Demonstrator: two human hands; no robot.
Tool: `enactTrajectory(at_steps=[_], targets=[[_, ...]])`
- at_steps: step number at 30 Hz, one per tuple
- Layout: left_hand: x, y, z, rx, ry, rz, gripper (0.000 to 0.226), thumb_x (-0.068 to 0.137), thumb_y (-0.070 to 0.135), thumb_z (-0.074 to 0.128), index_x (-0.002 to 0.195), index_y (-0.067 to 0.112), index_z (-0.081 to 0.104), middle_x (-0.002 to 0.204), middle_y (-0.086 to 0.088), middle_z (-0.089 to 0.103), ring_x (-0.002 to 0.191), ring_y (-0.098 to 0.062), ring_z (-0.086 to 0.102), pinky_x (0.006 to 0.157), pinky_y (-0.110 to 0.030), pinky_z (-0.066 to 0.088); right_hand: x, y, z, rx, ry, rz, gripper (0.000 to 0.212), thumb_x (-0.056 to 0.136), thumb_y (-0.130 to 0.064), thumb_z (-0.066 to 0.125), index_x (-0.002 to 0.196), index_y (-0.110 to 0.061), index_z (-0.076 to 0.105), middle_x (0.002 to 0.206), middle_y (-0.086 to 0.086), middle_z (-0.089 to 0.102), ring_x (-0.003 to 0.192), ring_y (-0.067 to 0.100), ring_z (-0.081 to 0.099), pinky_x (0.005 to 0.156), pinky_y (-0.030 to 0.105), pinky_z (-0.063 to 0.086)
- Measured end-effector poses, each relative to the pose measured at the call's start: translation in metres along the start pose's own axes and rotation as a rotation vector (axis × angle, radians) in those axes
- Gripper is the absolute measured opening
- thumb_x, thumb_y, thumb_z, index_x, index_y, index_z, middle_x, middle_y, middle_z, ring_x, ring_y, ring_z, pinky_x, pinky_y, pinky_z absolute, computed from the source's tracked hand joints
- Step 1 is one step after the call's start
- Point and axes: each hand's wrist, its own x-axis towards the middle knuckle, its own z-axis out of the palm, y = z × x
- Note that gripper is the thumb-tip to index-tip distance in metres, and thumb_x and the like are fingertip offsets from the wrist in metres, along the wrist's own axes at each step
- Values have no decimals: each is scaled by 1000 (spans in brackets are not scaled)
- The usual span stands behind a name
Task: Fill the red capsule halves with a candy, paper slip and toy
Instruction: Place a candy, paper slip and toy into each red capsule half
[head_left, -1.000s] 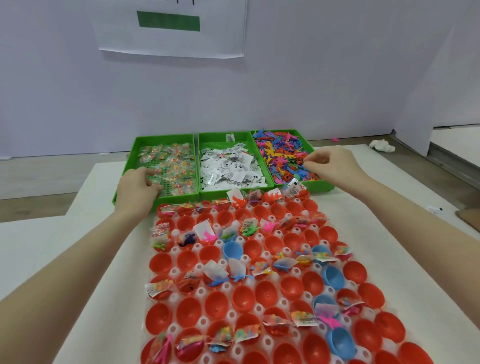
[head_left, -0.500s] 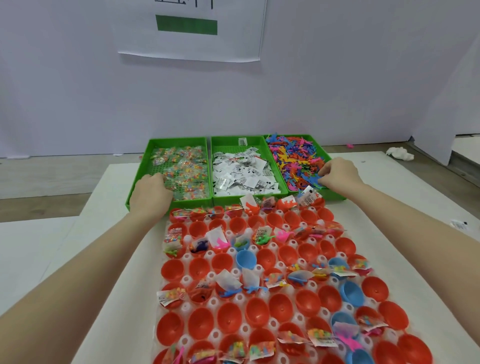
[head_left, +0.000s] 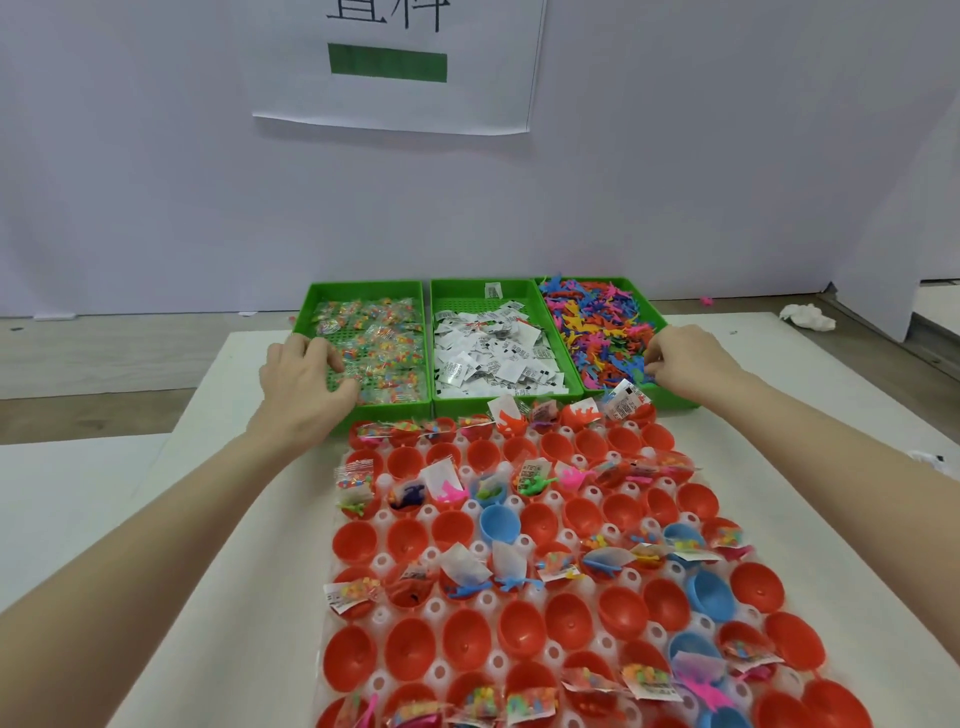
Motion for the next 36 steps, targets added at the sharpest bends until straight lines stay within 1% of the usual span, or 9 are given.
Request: enactTrajectory(at_steps=[2, 6, 10, 12, 18, 21, 26, 30, 36], targets=[[-1, 1, -10, -150, -7, -54, 35, 56, 26, 43, 86, 8, 44, 101, -6, 36, 109, -26, 31, 81, -28, 21, 1, 3, 1, -55, -31, -37, 19, 89, -5, 52, 102, -1, 66, 105, 18, 66, 97, 32, 58, 75, 31, 44], [5, 1, -24, -301, 65, -119, 27, 71, -13, 44, 70, 15, 43, 106, -14, 37, 115, -35, 36, 89, -36, 38, 0, 6, 4, -29, 55, -12, 22, 84, 3, 50, 99, 3, 66, 104, 23, 60, 94, 37, 57, 73, 35, 43], [9, 5, -31, -409, 60, -174, 43, 78, -20, 36, 75, 19, 54, 127, -26, 46, 63, -21, 44, 50, -28, 39, 2, 4, 5, 96, 208, 78, 22, 82, 8, 44, 86, 3, 65, 97, 27, 59, 86, 39, 55, 65, 33, 36], [9, 4, -30, -442, -24, -184, 44, 81, -20, 35, 83, 16, 60, 129, -31, 47, 63, -22, 48, 42, -22, 33, 5, 1, 5, 153, 199, 88, 25, 83, 9, 40, 86, 2, 64, 96, 26, 58, 80, 36, 53, 63, 33, 34], [2, -5, -17, -453, -65, -152, 35, 86, -15, 45, 91, 14, 63, 109, -6, 61, 108, -22, 54, 71, -19, 40, 1, -11, 4, 411, 225, 76, 30, 86, -17, 65, 67, 6, 65, 67, 13, 57, 66, 21, 51, 68, 29, 35], [-2, -7, -18, -455, -19, -108, 30, 85, -6, 57, 102, 18, 64, 98, -5, 63, 91, -17, 55, 63, -14, 40, -4, -11, 0, 448, 255, 64, 19, 80, -12, 70, 69, 2, 66, 74, 7, 59, 76, 15, 50, 71, 29, 36], [-4, -9, -21, -455, 11, -146, 34, 80, 8, 70, 114, 7, 65, 94, -13, 65, 87, -17, 58, 81, -26, 43, -6, -8, -3, 476, 293, 128, 31, 76, 1, 65, 51, -12, 52, 75, 17, 66, 74, 22, 57, 70, 33, 43], [-4, -6, -16, -367, 19, -127, 20, 83, 7, 66, 103, 4, 68, 98, -10, 64, 88, -15, 54, 78, -24, 40, -6, -7, -1, 637, 236, 184, 15, 77, 0, 61, 83, -7, 50, 93, 22, 63, 80, 32, 64, 74, 44, 55], [0, -4, -12, -301, 36, -122, 22, 88, 18, 61, 105, 4, 61, 90, -7, 59, 84, -20, 53, 72, -30, 41, -1, -5, 0, 816, 58, 315, 47, 84, 5, 53, 130, -1, 45, 88, 17, 61, 57, 15, 54, 48, 22, 45]])
